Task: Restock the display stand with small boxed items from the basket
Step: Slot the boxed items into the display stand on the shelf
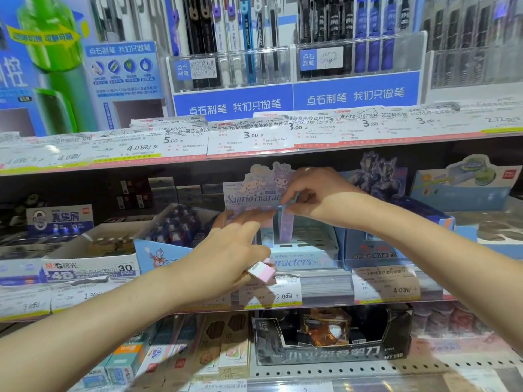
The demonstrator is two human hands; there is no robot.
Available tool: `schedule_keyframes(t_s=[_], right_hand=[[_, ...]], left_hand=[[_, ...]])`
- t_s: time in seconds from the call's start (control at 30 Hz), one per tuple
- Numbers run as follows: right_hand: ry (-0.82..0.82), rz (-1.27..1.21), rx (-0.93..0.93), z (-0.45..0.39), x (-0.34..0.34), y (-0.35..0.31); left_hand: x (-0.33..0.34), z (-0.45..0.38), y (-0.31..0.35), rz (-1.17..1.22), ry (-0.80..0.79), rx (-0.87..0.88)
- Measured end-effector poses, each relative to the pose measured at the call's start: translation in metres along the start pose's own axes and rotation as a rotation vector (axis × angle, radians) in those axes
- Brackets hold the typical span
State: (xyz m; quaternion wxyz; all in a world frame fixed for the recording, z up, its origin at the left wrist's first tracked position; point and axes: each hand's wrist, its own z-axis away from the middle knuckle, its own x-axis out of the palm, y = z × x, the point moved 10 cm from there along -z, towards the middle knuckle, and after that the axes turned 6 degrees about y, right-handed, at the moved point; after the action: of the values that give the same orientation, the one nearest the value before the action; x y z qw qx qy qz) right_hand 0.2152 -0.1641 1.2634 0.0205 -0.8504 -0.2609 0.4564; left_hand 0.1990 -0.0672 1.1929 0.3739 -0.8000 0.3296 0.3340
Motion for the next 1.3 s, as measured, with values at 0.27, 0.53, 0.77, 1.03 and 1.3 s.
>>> schedule_keyframes(t_s=[0.27,0.53,0.77,1.03,1.3], right_hand=[[0.071,-0.135,0.067,0.004,-0.001,0.009],[0.088,-0.216,0.081,0.005,-0.001,0.011],[0.054,-0.261,0.122,0.005,0.001,0.012],[0.055,-0.22,0.142,0.004,0.001,0.015],[0.068,-0.196,0.15,0.005,-0.002,0.02]], left_hand=[[-0.009,0.0,0.005,-0.008,0.114,0.048],[-0.001,0.0,0.001,-0.003,0.047,0.009],[-0.005,0.0,0.003,0.009,0.075,0.03],[-0.01,-0.001,0.007,0.054,0.097,0.042],[-0.007,-0.001,0.006,0.028,0.026,0.018]])
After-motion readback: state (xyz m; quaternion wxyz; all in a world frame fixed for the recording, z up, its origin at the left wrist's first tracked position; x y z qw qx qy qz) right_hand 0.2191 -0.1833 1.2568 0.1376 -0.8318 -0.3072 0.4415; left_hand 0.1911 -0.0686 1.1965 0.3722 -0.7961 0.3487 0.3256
